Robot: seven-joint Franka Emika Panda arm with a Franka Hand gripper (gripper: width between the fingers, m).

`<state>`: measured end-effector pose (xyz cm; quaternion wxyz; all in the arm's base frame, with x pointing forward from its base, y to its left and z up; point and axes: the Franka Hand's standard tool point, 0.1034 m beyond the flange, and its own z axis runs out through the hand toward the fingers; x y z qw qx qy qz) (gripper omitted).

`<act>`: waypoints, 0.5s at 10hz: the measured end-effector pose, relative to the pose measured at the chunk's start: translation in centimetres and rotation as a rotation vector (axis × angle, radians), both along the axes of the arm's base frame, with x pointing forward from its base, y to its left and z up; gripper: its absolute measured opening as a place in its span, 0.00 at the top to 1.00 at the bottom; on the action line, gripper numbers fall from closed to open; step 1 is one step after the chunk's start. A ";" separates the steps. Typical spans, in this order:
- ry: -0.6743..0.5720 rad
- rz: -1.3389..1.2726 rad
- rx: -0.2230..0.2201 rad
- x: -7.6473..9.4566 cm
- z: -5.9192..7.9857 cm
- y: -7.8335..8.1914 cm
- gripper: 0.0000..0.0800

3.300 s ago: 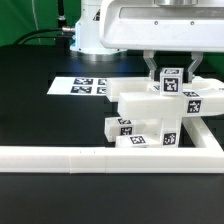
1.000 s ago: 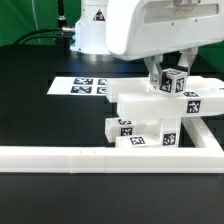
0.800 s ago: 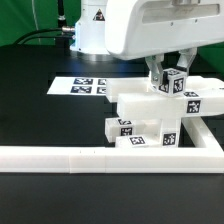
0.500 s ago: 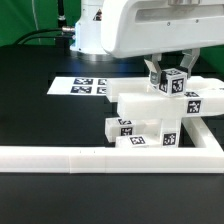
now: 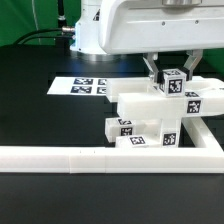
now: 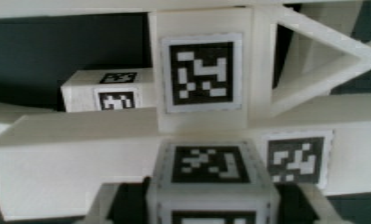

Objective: Assemble chair

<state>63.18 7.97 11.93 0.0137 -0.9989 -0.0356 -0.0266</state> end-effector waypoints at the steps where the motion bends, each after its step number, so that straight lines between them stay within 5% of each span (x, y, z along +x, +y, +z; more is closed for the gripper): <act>1: 0.002 -0.064 0.004 0.0 0.0 0.0 0.64; 5: 0.011 -0.318 0.025 0.0 0.0 0.2 0.64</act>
Offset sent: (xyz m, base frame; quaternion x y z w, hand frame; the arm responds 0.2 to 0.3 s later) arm 0.0000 0.0000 0.0000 0.0000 0.0000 0.1938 0.9810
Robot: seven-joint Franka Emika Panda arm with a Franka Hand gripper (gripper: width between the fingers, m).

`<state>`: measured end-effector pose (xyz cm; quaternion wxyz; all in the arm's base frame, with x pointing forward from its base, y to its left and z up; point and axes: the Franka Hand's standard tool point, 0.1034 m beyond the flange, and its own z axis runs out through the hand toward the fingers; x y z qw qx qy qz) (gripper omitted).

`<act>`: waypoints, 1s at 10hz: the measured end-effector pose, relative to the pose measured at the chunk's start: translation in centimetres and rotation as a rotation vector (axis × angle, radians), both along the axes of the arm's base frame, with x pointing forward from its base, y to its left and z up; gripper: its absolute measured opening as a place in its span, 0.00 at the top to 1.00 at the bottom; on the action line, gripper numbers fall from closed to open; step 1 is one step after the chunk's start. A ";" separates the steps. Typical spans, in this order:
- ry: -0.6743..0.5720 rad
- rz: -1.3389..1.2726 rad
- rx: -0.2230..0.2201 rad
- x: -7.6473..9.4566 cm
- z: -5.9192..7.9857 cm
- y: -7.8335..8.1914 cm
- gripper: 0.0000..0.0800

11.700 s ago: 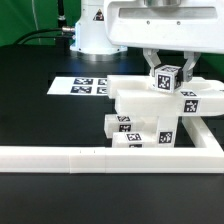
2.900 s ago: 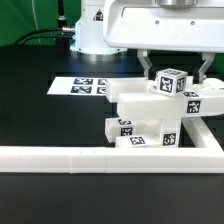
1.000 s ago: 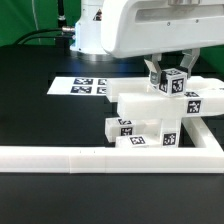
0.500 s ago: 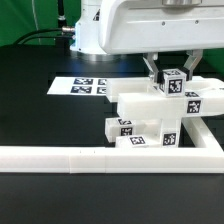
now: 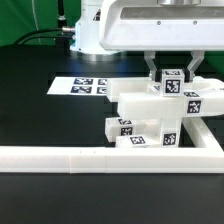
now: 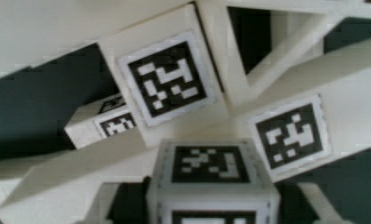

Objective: Assemble chair

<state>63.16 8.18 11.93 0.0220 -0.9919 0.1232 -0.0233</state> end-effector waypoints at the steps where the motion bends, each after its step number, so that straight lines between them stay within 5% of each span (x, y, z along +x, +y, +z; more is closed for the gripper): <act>1: 0.003 -0.066 0.006 0.0 0.0 0.1 0.64; 6: 0.018 -0.385 0.036 0.0 0.0 0.4 0.64; 10: 0.046 -0.610 0.110 0.1 0.0 0.1 0.64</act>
Offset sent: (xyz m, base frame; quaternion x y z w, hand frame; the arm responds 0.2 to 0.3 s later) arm 0.0000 0.0000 0.0000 0.0000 0.0000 0.1296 0.9916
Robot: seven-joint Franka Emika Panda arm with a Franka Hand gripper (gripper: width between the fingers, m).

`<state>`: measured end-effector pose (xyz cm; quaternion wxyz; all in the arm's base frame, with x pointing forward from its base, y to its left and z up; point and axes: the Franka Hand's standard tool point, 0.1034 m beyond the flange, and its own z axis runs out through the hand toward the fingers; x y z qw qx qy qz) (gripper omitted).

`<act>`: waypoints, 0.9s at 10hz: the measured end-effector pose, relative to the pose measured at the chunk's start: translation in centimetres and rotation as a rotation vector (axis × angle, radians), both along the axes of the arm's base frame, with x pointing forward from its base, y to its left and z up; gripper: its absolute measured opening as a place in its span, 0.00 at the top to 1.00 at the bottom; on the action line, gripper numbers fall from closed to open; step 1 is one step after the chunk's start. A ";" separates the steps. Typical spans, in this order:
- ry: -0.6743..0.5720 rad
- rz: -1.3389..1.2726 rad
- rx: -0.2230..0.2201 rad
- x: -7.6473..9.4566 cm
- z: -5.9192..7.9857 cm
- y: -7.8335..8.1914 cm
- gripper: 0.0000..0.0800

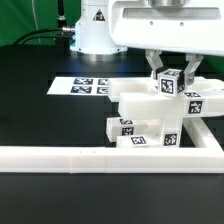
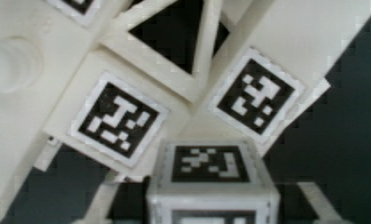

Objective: Assemble chair

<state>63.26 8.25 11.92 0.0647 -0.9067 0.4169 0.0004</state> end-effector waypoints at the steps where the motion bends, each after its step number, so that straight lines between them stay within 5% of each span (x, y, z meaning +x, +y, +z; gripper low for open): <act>1: 0.008 -0.069 0.014 0.0 0.0 0.0 0.64; 4: 0.012 -0.097 0.018 0.0 0.0 0.1 0.63; 6: 0.011 -0.074 0.017 -0.1 0.0 0.7 0.24; 9: -0.017 0.155 0.003 -0.1 0.0 0.9 0.19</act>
Offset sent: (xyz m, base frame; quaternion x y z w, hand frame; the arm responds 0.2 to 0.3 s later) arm 0.0000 0.0000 0.0000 0.0000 0.0000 0.0000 1.0000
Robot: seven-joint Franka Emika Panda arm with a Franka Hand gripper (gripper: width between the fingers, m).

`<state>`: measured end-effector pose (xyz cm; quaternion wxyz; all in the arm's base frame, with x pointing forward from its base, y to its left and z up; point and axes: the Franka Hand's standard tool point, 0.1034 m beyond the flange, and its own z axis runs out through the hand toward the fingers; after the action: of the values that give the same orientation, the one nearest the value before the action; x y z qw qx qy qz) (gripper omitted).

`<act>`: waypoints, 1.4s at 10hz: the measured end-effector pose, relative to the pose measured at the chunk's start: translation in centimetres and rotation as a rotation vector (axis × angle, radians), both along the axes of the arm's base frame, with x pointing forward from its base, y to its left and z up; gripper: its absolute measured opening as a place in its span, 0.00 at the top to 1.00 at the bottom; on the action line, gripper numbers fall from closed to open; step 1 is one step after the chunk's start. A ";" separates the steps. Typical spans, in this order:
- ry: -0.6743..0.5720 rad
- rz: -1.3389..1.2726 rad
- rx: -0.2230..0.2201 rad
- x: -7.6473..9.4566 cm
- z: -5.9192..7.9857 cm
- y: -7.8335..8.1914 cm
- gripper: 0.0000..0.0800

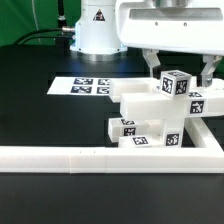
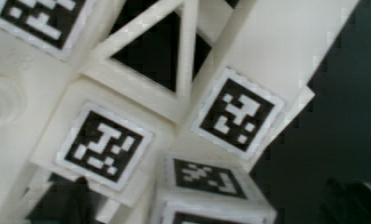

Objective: Assemble chair

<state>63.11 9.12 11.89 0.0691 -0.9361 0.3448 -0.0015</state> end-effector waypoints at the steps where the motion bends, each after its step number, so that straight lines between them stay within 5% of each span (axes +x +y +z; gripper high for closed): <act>1: -0.005 0.040 -0.002 0.0 0.0 0.0 0.19; 7: -0.071 0.652 -0.086 0.3 0.2 -0.3 0.19; 14: -0.110 1.119 -0.110 0.0 -0.1 -1.3 0.19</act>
Offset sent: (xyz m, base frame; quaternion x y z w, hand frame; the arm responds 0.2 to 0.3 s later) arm 0.0078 -0.0048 0.0036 -0.0360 0.0135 -0.2078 0.9774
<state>63.16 7.87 11.79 0.0284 -0.9770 -0.2090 -0.0314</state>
